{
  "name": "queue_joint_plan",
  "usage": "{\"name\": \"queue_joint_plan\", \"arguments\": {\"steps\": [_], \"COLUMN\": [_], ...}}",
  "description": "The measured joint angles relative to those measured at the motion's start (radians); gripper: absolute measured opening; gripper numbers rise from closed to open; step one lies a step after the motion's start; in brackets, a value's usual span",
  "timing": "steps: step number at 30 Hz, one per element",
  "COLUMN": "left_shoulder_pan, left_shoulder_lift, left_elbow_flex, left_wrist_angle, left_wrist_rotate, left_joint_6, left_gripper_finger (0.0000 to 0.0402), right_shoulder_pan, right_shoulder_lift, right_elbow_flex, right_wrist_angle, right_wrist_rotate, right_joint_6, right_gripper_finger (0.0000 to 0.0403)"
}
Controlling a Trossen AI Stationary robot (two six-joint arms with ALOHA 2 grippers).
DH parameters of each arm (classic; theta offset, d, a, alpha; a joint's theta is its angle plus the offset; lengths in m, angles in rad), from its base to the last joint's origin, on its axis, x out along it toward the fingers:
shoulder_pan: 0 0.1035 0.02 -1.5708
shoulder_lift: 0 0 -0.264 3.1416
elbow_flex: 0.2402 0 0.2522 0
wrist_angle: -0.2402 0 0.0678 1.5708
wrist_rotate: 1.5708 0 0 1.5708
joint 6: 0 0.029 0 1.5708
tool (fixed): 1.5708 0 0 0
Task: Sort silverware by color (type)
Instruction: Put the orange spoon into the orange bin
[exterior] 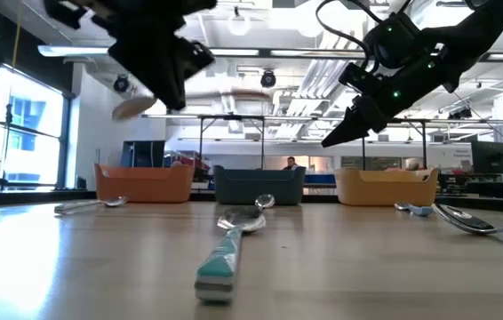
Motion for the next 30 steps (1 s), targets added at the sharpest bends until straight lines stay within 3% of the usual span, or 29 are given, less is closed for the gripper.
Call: {"name": "queue_joint_plan", "arguments": {"steps": [7,12,23,30], "left_shoulder_pan": [0.227,0.442,0.919,1.106], "left_shoulder_lift": [-0.181,-0.222,-0.187,-0.175], "left_elbow_flex": [-0.004,-0.004,-0.003,0.000], "left_wrist_angle": [-0.199,-0.272,-0.200,-0.142], "left_wrist_rotate": [-0.055,-0.057,-0.061,-0.060], "left_joint_6": [0.155,0.387,0.860,1.073], "left_gripper_finger": [0.0001,0.0001,0.0001,0.0001], "right_shoulder_pan": [0.000,0.000,0.000,0.000], "right_shoulder_lift": [0.000,0.000,0.000,0.000], "right_elbow_flex": [0.000,0.000,0.000,0.000], "right_wrist_angle": [-0.007,-0.009,-0.003,-0.003], "right_wrist_rotate": [0.000,0.000,0.000,0.000], "right_joint_6": [0.000,-0.001,-0.011,-0.012], "right_gripper_finger": [0.0026,0.0026,0.0026,0.0026]}}
